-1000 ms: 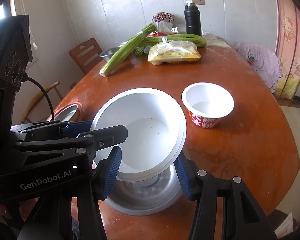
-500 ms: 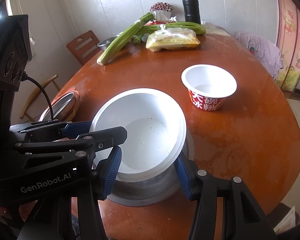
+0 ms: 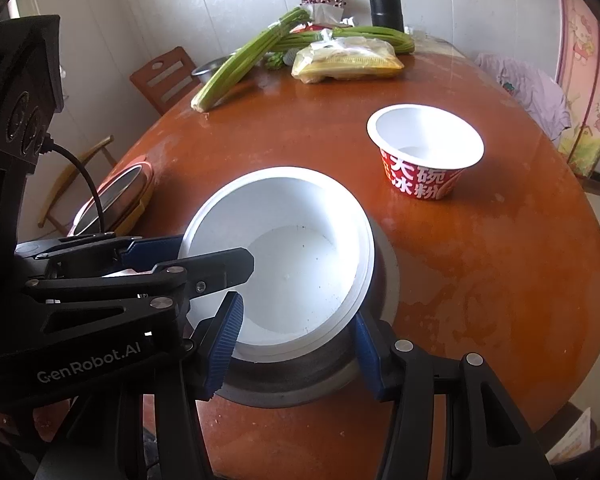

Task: Organize plates and bowls
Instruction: 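Lower the white bowl into the steel bowl and open the left tool, then move the left tool to the second white printed bowl, then grasp the second white bowl rim with the left tool and lift it, then lower the second white bowl into the first white bowl with the left tool, then settle the white bowl in the stack and open the left tool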

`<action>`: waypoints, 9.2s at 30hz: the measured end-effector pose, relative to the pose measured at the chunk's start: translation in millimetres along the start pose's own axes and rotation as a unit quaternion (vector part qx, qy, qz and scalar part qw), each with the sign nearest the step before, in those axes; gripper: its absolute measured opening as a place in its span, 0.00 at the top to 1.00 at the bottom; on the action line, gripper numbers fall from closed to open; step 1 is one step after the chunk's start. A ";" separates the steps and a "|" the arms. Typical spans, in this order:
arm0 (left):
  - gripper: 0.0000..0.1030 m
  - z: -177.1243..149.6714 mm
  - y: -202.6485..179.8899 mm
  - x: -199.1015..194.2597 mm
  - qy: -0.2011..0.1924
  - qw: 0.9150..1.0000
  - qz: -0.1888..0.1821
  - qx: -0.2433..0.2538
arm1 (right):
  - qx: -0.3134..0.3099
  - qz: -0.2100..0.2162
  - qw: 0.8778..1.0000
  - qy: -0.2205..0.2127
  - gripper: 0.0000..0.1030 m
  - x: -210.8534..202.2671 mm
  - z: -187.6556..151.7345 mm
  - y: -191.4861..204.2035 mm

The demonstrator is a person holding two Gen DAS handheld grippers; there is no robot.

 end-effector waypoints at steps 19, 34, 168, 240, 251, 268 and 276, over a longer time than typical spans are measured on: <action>0.64 0.2 3.2 0.3 -0.002 1.000 0.005 -0.001 | -0.004 -0.008 1.000 -0.001 0.46 2.2 -1.3 -4.1; 0.63 3.2 7.8 -10.3 -0.018 1.000 0.005 -0.010 | -0.005 -0.016 1.000 -0.011 0.46 -5.9 -0.8 -5.3; 0.61 130.7 -27.1 34.0 -0.007 0.999 -0.025 0.021 | 0.034 -0.016 0.999 -0.026 0.45 14.0 104.7 -81.6; 0.61 37.3 -16.2 -38.8 -0.044 0.999 -0.023 0.017 | -0.024 -0.024 0.998 -0.050 0.44 -38.8 36.7 -0.4; 0.61 24.8 -14.1 -26.6 -0.027 0.999 -0.026 0.011 | -0.022 -0.020 0.999 -0.032 0.44 -25.5 24.5 -2.1; 0.61 18.7 -4.4 -15.3 -0.012 1.000 -0.016 0.002 | -0.030 -0.018 0.999 -0.014 0.44 -13.0 17.7 5.0; 0.61 17.2 -2.1 -11.8 -0.008 1.000 -0.015 0.001 | -0.035 -0.026 0.999 -0.015 0.44 -11.9 17.0 6.1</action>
Point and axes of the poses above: each gripper's, at about its wrist camera, not at the fingertips, and x roughly the way its jaws point, y to its left, z to its top, the point moved 6 cm from there along x, roughly the way its jaws point, and after that the axes turned 7 degrees about y, right-handed, at the moved point
